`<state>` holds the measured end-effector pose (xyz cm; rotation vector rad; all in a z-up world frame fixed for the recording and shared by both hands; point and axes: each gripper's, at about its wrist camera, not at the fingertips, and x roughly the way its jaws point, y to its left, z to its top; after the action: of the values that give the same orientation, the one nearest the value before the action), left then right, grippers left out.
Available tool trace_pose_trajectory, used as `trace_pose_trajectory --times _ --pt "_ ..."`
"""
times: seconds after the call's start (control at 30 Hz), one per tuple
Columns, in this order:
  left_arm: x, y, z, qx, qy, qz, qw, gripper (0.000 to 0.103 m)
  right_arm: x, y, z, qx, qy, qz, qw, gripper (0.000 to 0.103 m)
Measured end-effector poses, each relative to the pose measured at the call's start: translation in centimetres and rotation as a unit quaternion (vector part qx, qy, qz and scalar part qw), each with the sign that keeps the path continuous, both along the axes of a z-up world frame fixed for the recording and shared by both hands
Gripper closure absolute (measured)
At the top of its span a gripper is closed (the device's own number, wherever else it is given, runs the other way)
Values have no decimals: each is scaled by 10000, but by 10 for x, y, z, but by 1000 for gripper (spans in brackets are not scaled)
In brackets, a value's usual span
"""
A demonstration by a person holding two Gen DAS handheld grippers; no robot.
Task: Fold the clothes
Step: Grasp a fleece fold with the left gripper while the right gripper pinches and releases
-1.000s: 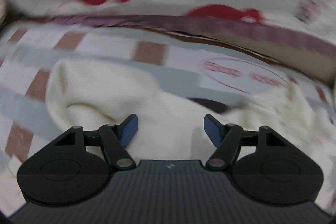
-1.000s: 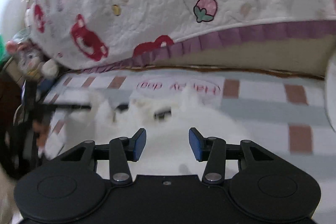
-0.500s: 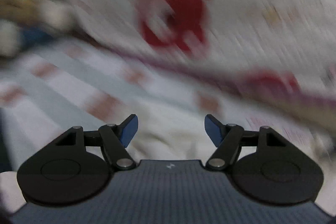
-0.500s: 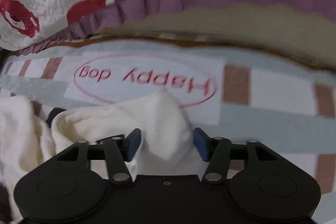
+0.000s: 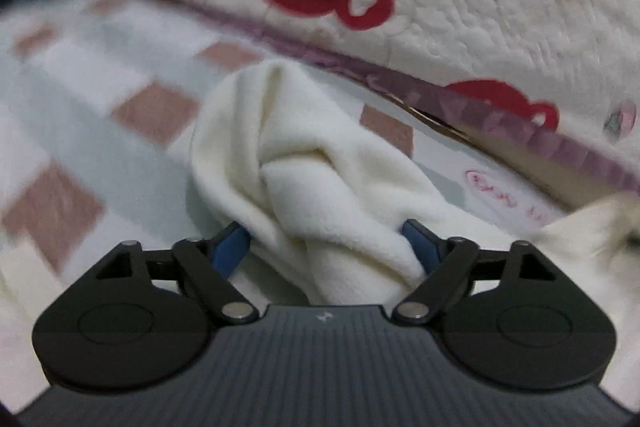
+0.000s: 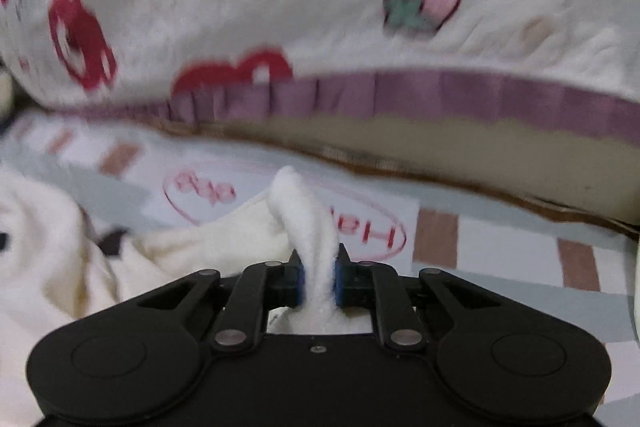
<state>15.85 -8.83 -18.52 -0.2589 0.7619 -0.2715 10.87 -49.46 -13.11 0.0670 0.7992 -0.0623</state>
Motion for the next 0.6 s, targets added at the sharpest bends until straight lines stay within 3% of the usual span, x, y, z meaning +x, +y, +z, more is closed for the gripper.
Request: trace_pose_trajectory --times 0.03,0.07,0.1,0.2,0.3,0.37,0.43,0.47,0.5,0.53,0.6 --pt "1 -3 2 30 -45 -156 9999 66 -8 1 8 -16 -166 6 9999 88" --pt "-3 -7 9 173 -222 -216 9994 81 -16 3 17 -78 -324 23 9994 88" --pt "-7 -10 17 348 -443 -247 9981 86 -21 6 26 -182 -497 23 9986 89" --pt "-32 -6 59 613 -1574 -16 9856 87 -32 7 63 -412 -1046 -32 9937 89" --pt "-53 8 104 748 -2656 360 9605 87 -33 5 108 -536 -1731 -161 9833 90" --pt "-63 19 118 812 -3170 599 9430 86 -31 1 132 -536 -2227 -317 9729 90" --pt "-58 26 115 983 -3237 751 9380 85 -22 -1 141 -494 -2568 -484 9640 86" --pt "-51 28 107 1134 -3104 837 9401 85 -15 -2 140 -451 -2645 -556 9617 81" --pt "-41 30 96 1304 -2893 904 9440 85 0 -4 129 -360 -2485 -551 9664 50" --pt "-28 33 79 1514 -2517 934 9513 84 18 -7 113 -252 -2118 -553 9754 28" --pt "1 43 42 1725 -1472 931 9695 83 38 -11 77 -100 -1379 -705 9879 29"
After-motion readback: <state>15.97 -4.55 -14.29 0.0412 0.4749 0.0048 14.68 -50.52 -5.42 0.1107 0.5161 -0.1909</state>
